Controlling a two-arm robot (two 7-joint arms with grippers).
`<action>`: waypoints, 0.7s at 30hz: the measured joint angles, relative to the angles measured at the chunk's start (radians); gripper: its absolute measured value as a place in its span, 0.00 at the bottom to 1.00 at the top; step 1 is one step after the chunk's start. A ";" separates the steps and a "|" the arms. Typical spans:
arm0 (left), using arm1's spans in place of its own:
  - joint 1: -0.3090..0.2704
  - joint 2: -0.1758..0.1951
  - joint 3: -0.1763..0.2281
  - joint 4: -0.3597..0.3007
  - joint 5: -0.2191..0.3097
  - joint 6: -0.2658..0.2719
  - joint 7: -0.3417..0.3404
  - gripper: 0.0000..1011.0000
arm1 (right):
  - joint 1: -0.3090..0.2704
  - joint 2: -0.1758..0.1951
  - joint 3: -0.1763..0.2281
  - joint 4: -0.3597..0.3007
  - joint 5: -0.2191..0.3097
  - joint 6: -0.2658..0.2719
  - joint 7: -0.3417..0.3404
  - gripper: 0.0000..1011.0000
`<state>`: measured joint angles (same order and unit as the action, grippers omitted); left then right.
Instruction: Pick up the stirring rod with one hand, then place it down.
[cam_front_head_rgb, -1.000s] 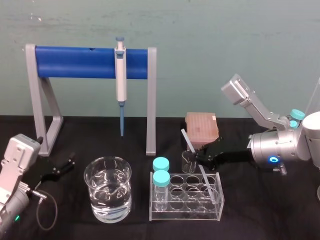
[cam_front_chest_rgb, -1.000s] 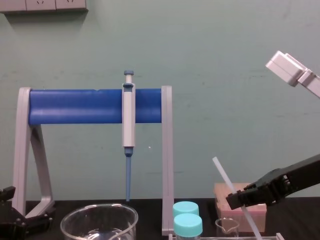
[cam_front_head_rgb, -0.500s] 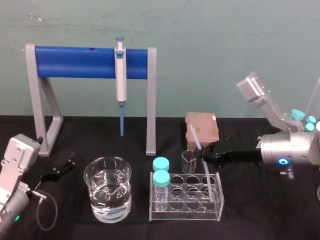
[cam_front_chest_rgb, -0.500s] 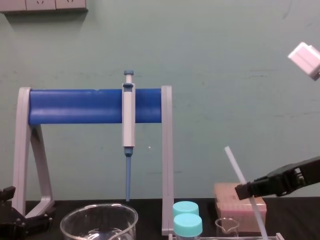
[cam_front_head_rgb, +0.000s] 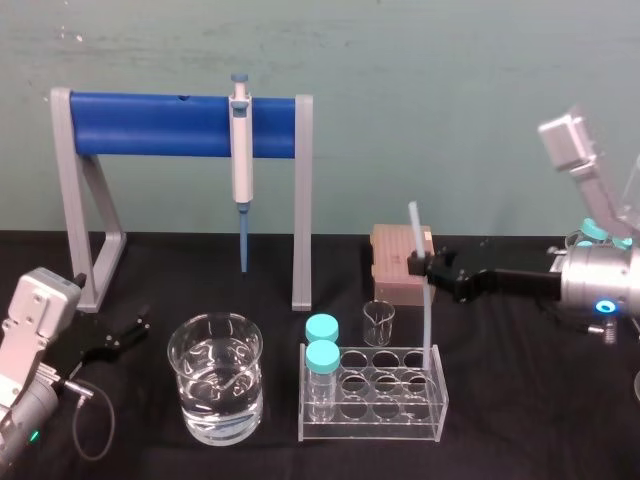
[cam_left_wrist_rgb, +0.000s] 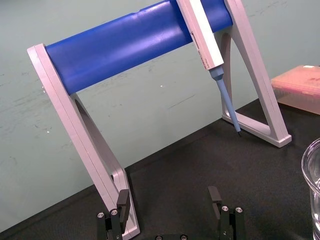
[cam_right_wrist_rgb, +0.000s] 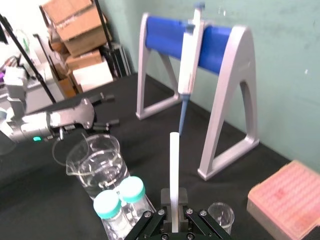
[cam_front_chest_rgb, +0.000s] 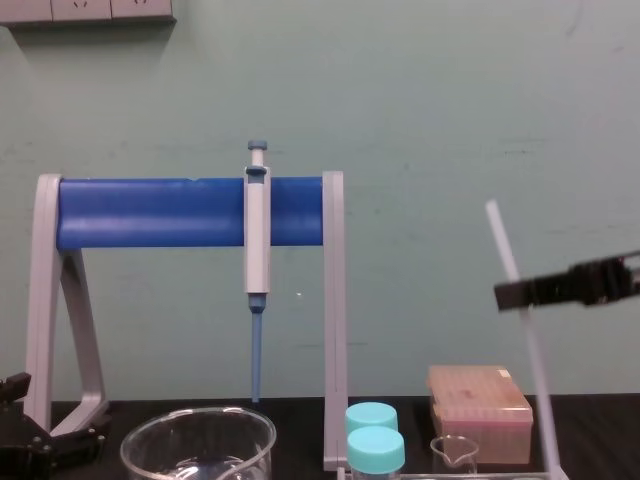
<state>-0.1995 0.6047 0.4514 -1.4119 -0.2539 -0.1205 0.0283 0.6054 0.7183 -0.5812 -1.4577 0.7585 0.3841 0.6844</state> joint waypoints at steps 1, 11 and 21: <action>0.000 0.000 0.000 0.000 0.000 0.000 0.000 0.99 | -0.004 0.005 0.005 -0.010 0.006 -0.004 -0.003 0.07; 0.000 0.000 0.000 0.000 0.000 0.000 0.000 0.99 | -0.057 0.066 0.061 -0.115 0.066 -0.061 -0.039 0.07; 0.000 0.000 0.000 0.000 0.000 0.000 0.000 0.99 | -0.099 0.099 0.091 -0.176 0.101 -0.103 -0.063 0.07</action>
<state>-0.1995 0.6047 0.4514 -1.4119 -0.2539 -0.1205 0.0283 0.5059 0.8176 -0.4898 -1.6339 0.8600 0.2809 0.6212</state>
